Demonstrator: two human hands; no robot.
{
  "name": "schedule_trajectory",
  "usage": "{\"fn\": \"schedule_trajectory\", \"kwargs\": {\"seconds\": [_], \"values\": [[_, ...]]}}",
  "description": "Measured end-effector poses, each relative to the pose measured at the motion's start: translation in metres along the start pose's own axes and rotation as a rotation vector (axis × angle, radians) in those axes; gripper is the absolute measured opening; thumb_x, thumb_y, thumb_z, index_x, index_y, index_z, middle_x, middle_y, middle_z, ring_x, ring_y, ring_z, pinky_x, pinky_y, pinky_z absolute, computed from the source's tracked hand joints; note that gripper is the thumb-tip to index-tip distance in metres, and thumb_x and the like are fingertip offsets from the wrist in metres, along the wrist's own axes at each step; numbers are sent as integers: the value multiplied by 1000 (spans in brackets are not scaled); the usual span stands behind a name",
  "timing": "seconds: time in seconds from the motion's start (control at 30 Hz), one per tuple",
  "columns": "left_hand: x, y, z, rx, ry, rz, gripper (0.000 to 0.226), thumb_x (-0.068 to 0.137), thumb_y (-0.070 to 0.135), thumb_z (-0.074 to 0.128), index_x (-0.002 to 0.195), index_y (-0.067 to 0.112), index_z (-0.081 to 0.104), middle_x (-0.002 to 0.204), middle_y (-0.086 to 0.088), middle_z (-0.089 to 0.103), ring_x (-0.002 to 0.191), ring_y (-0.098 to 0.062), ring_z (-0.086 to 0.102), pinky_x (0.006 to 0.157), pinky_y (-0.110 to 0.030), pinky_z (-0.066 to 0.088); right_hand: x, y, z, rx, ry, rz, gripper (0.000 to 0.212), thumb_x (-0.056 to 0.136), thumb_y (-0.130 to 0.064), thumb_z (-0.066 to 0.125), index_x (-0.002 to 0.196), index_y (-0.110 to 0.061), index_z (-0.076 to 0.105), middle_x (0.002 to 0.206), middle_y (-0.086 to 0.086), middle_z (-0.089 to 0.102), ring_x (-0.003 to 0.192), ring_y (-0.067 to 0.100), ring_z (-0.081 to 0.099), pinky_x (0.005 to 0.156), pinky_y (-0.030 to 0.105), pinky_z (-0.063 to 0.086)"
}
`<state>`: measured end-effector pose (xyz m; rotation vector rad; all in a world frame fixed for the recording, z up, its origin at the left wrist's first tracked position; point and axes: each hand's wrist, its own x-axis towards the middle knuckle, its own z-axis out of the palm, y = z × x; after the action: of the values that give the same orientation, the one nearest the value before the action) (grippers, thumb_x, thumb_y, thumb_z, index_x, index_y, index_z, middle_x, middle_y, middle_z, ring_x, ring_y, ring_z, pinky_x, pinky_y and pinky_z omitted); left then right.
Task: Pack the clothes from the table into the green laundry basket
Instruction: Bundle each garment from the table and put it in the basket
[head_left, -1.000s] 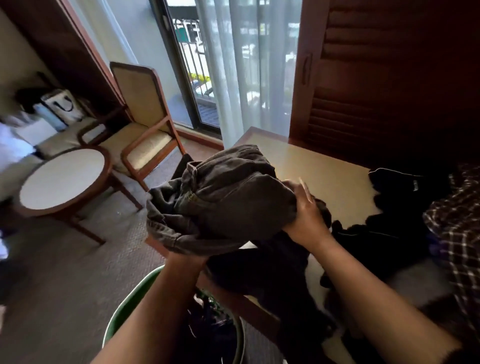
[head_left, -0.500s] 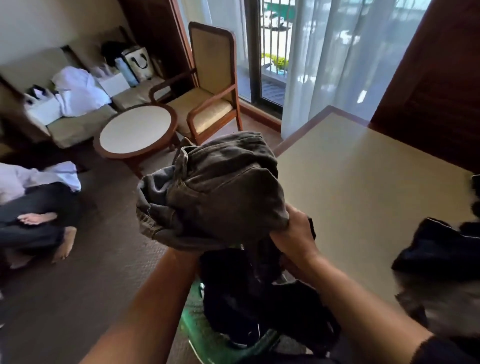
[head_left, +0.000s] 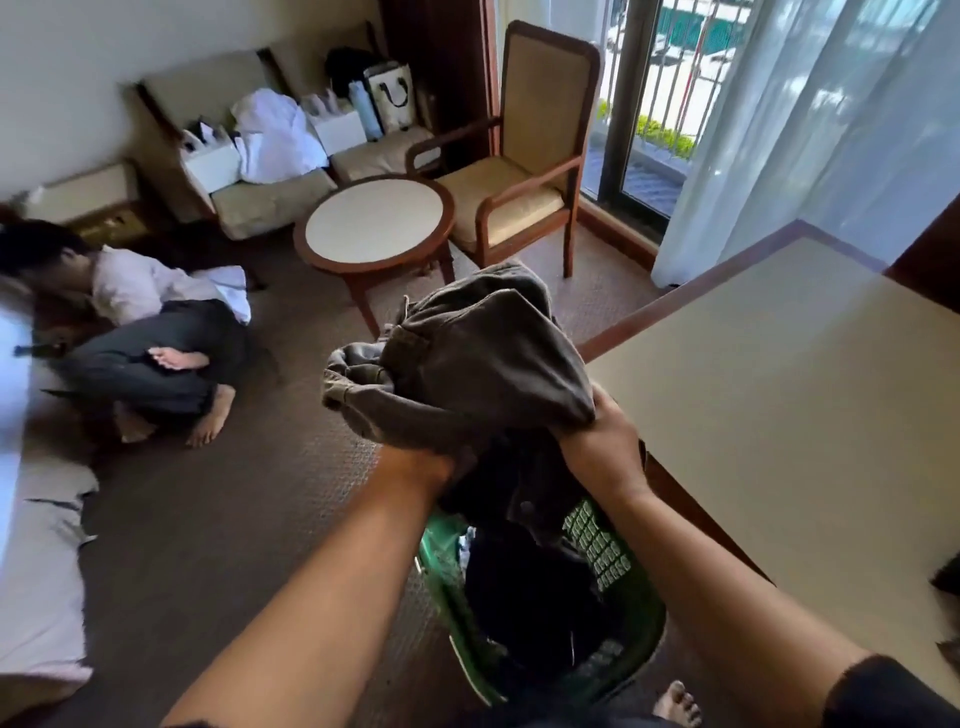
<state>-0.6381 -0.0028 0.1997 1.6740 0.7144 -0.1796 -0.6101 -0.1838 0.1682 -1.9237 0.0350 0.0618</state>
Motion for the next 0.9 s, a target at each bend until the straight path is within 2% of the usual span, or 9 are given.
{"fn": "schedule_trajectory", "kwargs": {"seconds": [0.03, 0.07, 0.13, 0.2, 0.23, 0.27, 0.33, 0.4, 0.9], "values": [[4, -8, -2, -135, 28, -26, 45, 111, 3, 18, 155, -8, 19, 165, -19, 23, 147, -16, 29, 74, -3, 47, -1, 4, 6, -15, -14, -4, 29, 82, -34, 76, 109, -31, 65, 93, -12, 73, 89, 9, 68, 83, 36, 56], [16, -18, -6, -154, 38, -27, 46, 110, 8, 31, 153, -10, 26, 159, -17, 34, 145, -19, 34, 69, -3, 48, -2, 7, 12, -31, -35, 0, 36, 82, -32, 76, 116, -31, 64, 98, -13, 72, 93, 8, 67, 85, 32, 55], [41, -51, -10, -206, 21, -52, 58, 94, 21, 61, 147, 1, 48, 148, -12, 51, 138, -28, 49, 95, -17, 53, -5, 10, 20, -80, -128, 31, 50, 85, -31, 75, 131, -32, 57, 112, -12, 71, 105, 9, 66, 90, 27, 53], [56, -70, -6, -303, 38, -160, 35, 96, 19, 56, 129, 11, 63, 131, -18, 65, 111, -32, 66, 83, -42, 62, -9, 15, 26, -200, -236, 90, 65, 88, -32, 72, 147, -30, 43, 135, -7, 61, 124, 13, 58, 102, 26, 46], [61, -80, -3, -352, 54, -205, 26, 100, 10, 49, 121, 12, 63, 120, -18, 67, 98, -29, 66, 78, -43, 62, -10, 18, 29, -268, -273, 118, 70, 91, -32, 69, 153, -27, 36, 144, -5, 55, 131, 15, 52, 106, 26, 40], [59, -85, -2, -451, 60, -247, 30, 102, 1, 42, 122, 15, 60, 115, -15, 65, 96, -26, 64, 87, -46, 59, -12, 21, 32, -314, -296, 138, 71, 93, -33, 66, 155, -26, 31, 150, -3, 49, 136, 16, 48, 109, 26, 36], [47, -90, 0, -542, 34, -297, 53, 103, -9, 33, 150, 17, 38, 140, -14, 54, 126, -30, 57, 115, -52, 39, -17, 30, 34, -366, -315, 158, 70, 96, -32, 62, 157, -22, 29, 155, 0, 43, 142, 17, 42, 113, 27, 32], [38, -100, 0, -490, -5, -305, 67, 103, -13, 31, 162, 14, 14, 159, -16, 38, 145, -35, 42, 121, -53, 30, -25, 39, 35, -397, -338, 183, 66, 98, -29, 59, 156, -21, 31, 157, 2, 42, 143, 17, 40, 116, 29, 32], [22, -172, 15, -332, -106, -256, 58, 103, -6, 39, 158, 10, 31, 157, -15, 44, 143, -27, 45, 119, -41, 37, -70, 88, 71, -452, -483, 207, 59, 101, -27, 54, 156, -21, 33, 156, 1, 44, 143, 15, 40, 117, 29, 32]]}}
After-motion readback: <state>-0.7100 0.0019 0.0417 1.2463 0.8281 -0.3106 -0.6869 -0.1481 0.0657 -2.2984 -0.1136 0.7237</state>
